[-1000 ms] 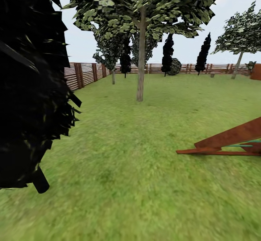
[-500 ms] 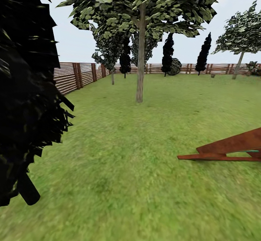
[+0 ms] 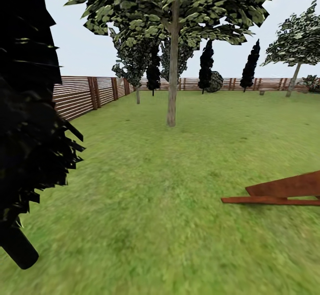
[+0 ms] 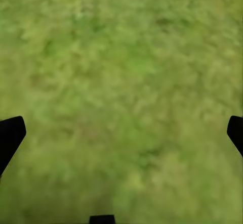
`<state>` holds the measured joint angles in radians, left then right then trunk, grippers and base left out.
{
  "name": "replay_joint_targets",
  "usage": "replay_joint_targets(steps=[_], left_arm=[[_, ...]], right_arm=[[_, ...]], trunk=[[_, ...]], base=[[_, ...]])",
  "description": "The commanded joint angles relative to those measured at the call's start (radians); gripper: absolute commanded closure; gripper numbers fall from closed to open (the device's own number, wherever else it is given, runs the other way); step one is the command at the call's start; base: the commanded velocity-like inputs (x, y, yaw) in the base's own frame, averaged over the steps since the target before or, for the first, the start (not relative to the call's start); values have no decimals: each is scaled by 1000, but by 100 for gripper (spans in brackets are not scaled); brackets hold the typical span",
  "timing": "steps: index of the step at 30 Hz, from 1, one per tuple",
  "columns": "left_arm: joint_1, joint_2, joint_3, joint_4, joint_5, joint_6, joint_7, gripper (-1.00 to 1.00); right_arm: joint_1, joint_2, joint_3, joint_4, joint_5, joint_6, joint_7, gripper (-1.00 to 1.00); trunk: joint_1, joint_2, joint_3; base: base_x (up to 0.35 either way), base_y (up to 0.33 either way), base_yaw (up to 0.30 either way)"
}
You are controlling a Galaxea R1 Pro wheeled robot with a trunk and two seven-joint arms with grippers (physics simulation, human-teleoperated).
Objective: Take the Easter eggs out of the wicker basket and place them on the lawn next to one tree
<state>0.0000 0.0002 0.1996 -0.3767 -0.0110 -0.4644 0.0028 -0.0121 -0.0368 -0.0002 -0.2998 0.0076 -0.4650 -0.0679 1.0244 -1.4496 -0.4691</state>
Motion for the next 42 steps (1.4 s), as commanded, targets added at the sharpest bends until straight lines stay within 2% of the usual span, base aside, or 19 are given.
replay_joint_targets(steps=[1, 42], left_arm=[[0, 0, 1, -1, -1, -2, 0, -100], [0, 1, 1, 1, 0, 0, 0, -100]], right_arm=[[0, 0, 0, 1, 1, -3, -3, -100], [-1, 0, -3, 18, 0, -2, -4, -100]], trunk=[[1, 0, -1], [1, 0, -1]], base=[[333, 0, 0], [333, 0, 0]])
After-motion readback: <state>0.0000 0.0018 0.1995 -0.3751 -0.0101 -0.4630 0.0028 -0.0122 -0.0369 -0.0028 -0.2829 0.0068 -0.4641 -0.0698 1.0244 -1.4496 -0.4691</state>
